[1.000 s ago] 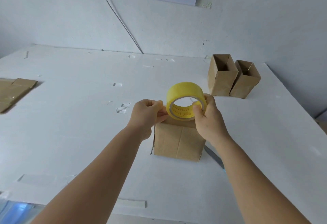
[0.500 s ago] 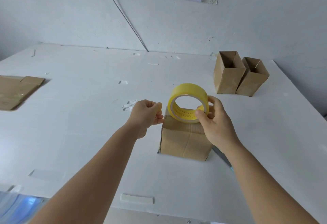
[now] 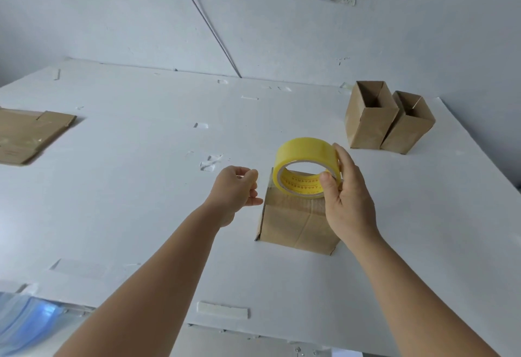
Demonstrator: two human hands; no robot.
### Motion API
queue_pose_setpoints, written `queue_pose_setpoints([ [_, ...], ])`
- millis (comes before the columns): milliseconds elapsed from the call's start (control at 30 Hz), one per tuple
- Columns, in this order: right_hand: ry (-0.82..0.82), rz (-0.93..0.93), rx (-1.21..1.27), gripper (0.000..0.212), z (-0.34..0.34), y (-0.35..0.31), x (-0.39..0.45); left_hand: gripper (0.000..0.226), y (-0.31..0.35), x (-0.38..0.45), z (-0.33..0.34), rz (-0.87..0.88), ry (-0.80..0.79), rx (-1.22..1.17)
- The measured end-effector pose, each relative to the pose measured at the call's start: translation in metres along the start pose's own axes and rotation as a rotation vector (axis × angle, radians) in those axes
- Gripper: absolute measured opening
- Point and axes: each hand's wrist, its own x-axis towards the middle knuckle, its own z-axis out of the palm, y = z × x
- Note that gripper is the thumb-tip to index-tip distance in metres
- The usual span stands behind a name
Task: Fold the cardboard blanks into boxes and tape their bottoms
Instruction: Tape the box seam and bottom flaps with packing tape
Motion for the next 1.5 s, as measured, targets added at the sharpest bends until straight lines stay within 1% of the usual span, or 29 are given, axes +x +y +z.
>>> queue_pose_setpoints([
  [200, 0.034, -0.003, -0.017, 0.051, 0.003, 0.000, -0.003, 0.017, -0.008, 0.009, 0.003, -0.007, 0.020, 0.034],
  [367, 0.020, 0.013, -0.033, 0.053, 0.004, 0.000, -0.002, 0.016, -0.023, 0.011, 0.012, -0.019, -0.026, 0.083],
  [467, 0.017, 0.031, -0.039, 0.053, 0.004, 0.001, -0.001, 0.032, -0.023, 0.014, 0.015, -0.036, -0.038, 0.153],
  [533, 0.017, 0.045, -0.044, 0.052, 0.004, 0.001, -0.001, 0.039, -0.024, 0.012, 0.012, -0.099, -0.047, 0.248],
  [600, 0.017, 0.045, -0.043, 0.052, 0.004, 0.000, -0.002, 0.039, -0.028, 0.008, 0.008, -0.142, -0.065, 0.315],
  [633, 0.019, 0.043, -0.040, 0.053, 0.004, 0.000, -0.002, 0.034, -0.031, 0.008, 0.007, -0.107, -0.056, 0.359],
  [700, 0.016, 0.041, -0.033, 0.055, 0.005, 0.000, -0.001, 0.017, -0.033, 0.006, 0.005, 0.062, -0.002, 0.406],
  [733, 0.017, 0.040, -0.030, 0.056, 0.005, 0.000, -0.001, 0.015, -0.031, 0.002, 0.005, 0.153, -0.016, 0.358],
  [767, 0.020, 0.038, -0.032, 0.056, 0.006, 0.000, -0.001, 0.019, -0.029, -0.003, 0.005, 0.216, -0.074, 0.272],
  [833, 0.024, 0.047, -0.036, 0.053, 0.006, 0.001, -0.001, 0.038, -0.026, -0.016, 0.009, 0.247, -0.314, 0.123],
  [867, 0.020, 0.058, -0.037, 0.053, 0.006, 0.001, 0.000, 0.048, -0.027, -0.020, 0.011, 0.244, -0.418, 0.116],
  [900, 0.012, 0.067, -0.038, 0.052, 0.007, 0.000, 0.000, 0.059, -0.030, -0.022, 0.012, 0.251, -0.474, 0.157],
  [933, 0.008, 0.070, -0.040, 0.052, 0.007, 0.000, 0.000, 0.063, -0.032, -0.021, 0.012, 0.262, -0.485, 0.222],
  [1000, 0.007, 0.074, -0.039, 0.052, 0.007, -0.002, 0.001, 0.065, -0.030, -0.013, 0.008, 0.261, -0.443, 0.417],
  [1033, 0.007, 0.078, -0.035, 0.052, 0.006, -0.002, 0.001, 0.074, -0.028, -0.008, 0.006, 0.253, -0.412, 0.521],
  [1067, 0.004, 0.085, -0.032, 0.052, 0.005, -0.003, 0.001, 0.088, -0.025, -0.002, 0.004, 0.269, -0.389, 0.600],
  [1133, -0.021, 0.111, -0.041, 0.053, 0.003, -0.005, 0.000, 0.114, -0.016, 0.007, 0.006, 0.422, -0.405, 0.649],
  [1167, -0.038, 0.130, -0.041, 0.053, 0.003, -0.006, 0.000, 0.119, -0.012, 0.010, 0.009, 0.477, -0.460, 0.586],
  [1233, -0.060, 0.160, -0.008, 0.052, 0.004, -0.005, 0.001, 0.116, -0.013, 0.016, 0.016, 0.448, -0.564, 0.370],
  [1267, -0.071, 0.168, 0.037, 0.050, 0.004, -0.004, 0.002, 0.113, -0.017, 0.017, 0.019, 0.435, -0.567, 0.325],
  [1300, -0.087, 0.176, 0.103, 0.045, 0.002, -0.003, 0.003, 0.111, -0.021, 0.017, 0.021, 0.432, -0.531, 0.323],
  [1367, -0.133, 0.200, 0.264, 0.036, -0.003, -0.002, 0.008, 0.106, -0.026, 0.019, 0.022, 0.471, -0.447, 0.398],
  [1433, -0.150, 0.216, 0.417, 0.032, -0.013, 0.000, 0.010, 0.100, -0.023, 0.020, 0.020, 0.505, -0.441, 0.474],
  [1500, -0.145, 0.213, 0.496, 0.034, -0.024, 0.005, 0.013, 0.099, -0.016, 0.018, 0.019, 0.500, -0.455, 0.557],
])
